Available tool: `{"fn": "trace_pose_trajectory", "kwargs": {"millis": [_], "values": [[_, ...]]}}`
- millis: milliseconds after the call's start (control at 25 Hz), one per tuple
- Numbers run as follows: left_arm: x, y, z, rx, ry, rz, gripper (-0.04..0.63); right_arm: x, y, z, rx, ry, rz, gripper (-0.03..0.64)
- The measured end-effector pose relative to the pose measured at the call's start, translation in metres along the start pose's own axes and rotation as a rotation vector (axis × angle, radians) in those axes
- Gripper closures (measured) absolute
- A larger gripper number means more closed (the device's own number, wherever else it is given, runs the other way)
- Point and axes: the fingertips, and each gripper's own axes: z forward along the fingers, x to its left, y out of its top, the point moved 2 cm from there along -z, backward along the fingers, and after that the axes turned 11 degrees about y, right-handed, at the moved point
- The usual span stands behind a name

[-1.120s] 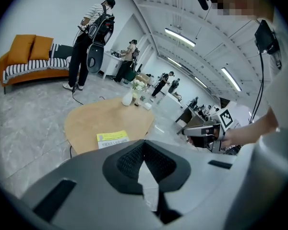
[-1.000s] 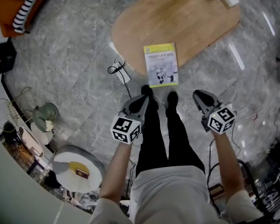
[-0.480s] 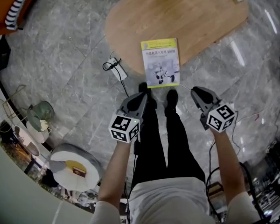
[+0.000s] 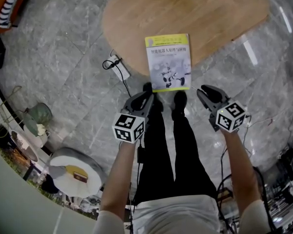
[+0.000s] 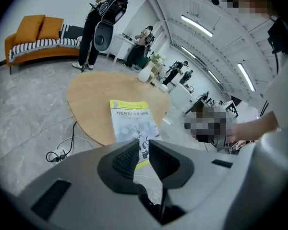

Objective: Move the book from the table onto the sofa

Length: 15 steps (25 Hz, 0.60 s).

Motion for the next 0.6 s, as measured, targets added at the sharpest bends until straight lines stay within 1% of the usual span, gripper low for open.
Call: {"fn": "trace_pose_trajectory", "kwargs": {"millis": [120,280,600], "values": [[0.007,-0.012,0.017,0.034,-0.002,-0.021,0.511,-0.012,-0.011,0.012,0.025,0.011,0.011,0.488],[0.016,-0.024,0.039,0.068,0.003,-0.050,0.492,-0.027,-0.023,0.029,0.056,0.025,0.024,0.471],[0.033,-0.054,0.072,0.137,0.034,-0.124,0.451,-0.058,-0.047,0.056,0.106,0.040,0.100,0.425]]}}
